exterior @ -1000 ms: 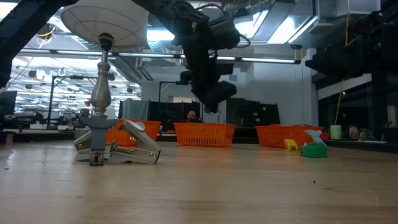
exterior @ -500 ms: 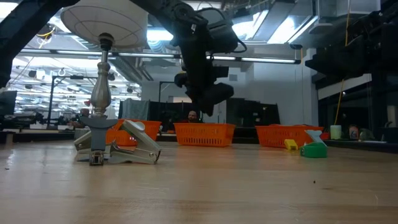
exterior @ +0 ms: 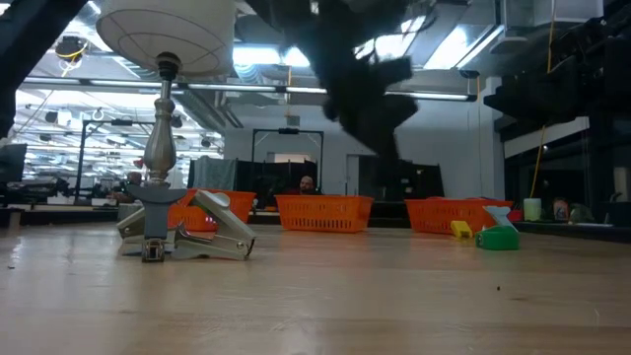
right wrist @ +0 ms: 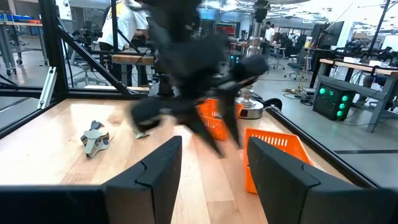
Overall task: Pick and place Stapler, Stapler remover, tape
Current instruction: Put the green stapler into the middle orange bin
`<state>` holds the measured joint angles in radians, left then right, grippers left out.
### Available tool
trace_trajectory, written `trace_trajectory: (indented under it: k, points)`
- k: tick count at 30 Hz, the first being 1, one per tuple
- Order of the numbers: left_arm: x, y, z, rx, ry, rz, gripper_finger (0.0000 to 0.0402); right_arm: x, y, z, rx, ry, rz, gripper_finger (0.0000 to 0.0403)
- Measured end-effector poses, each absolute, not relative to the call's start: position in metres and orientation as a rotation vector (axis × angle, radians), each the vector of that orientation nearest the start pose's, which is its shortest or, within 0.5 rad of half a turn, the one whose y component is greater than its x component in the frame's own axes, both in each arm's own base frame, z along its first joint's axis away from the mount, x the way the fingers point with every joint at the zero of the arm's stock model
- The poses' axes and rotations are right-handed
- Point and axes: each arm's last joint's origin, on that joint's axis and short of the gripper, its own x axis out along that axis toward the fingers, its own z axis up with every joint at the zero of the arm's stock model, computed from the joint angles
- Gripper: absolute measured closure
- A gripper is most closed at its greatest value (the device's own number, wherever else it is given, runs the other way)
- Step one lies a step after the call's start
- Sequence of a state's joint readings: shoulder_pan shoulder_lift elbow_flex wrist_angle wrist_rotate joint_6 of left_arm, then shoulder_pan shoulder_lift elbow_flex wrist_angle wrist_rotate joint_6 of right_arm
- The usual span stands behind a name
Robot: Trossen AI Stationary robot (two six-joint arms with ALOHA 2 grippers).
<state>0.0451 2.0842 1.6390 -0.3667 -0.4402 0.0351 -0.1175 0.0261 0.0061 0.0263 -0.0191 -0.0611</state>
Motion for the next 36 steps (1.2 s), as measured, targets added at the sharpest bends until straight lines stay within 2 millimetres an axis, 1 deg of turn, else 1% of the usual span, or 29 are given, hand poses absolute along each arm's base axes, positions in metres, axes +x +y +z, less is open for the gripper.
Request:
trace_trajectory:
  k: [2, 9, 14, 16, 20, 25, 30, 36]
  points:
    - [0.464, 0.019, 0.216, 0.187, 0.770, 0.383, 0.0290, 0.098, -0.011, 0.166, -0.062, -0.003, -0.099, 0.0214]
    - [0.472, -0.019, 0.224, 0.149, 0.656, 0.201, 0.0290, 0.098, -0.011, 0.166, -0.061, -0.004, -0.099, 0.0214]
    - [0.474, -0.037, 0.227, 0.146, 0.604, 0.148, 0.0290, 0.098, -0.011, 0.166, -0.061, -0.003, -0.099, 0.0214]
    - [0.479, -0.041, 0.223, 0.142, 0.567, 0.142, 0.0286, 0.098, -0.011, 0.166, -0.062, -0.003, -0.098, 0.0214]
    - [0.490, -0.048, 0.205, 0.127, 0.513, 0.112, 0.0270, 0.098, -0.011, 0.166, -0.062, -0.003, -0.099, 0.0214]
    - [0.496, -0.048, 0.171, 0.085, 0.578, 0.104, 0.0237, 0.098, -0.011, 0.166, -0.061, -0.004, -0.099, 0.0214]
    - [0.501, -0.048, 0.158, 0.082, 0.572, 0.107, 0.0198, 0.098, -0.011, 0.166, -0.062, -0.004, -0.099, 0.0214]
    - [0.509, -0.048, 0.117, 0.009, 0.584, 0.132, 0.0158, 0.098, -0.011, 0.166, -0.062, -0.004, -0.099, 0.0214]
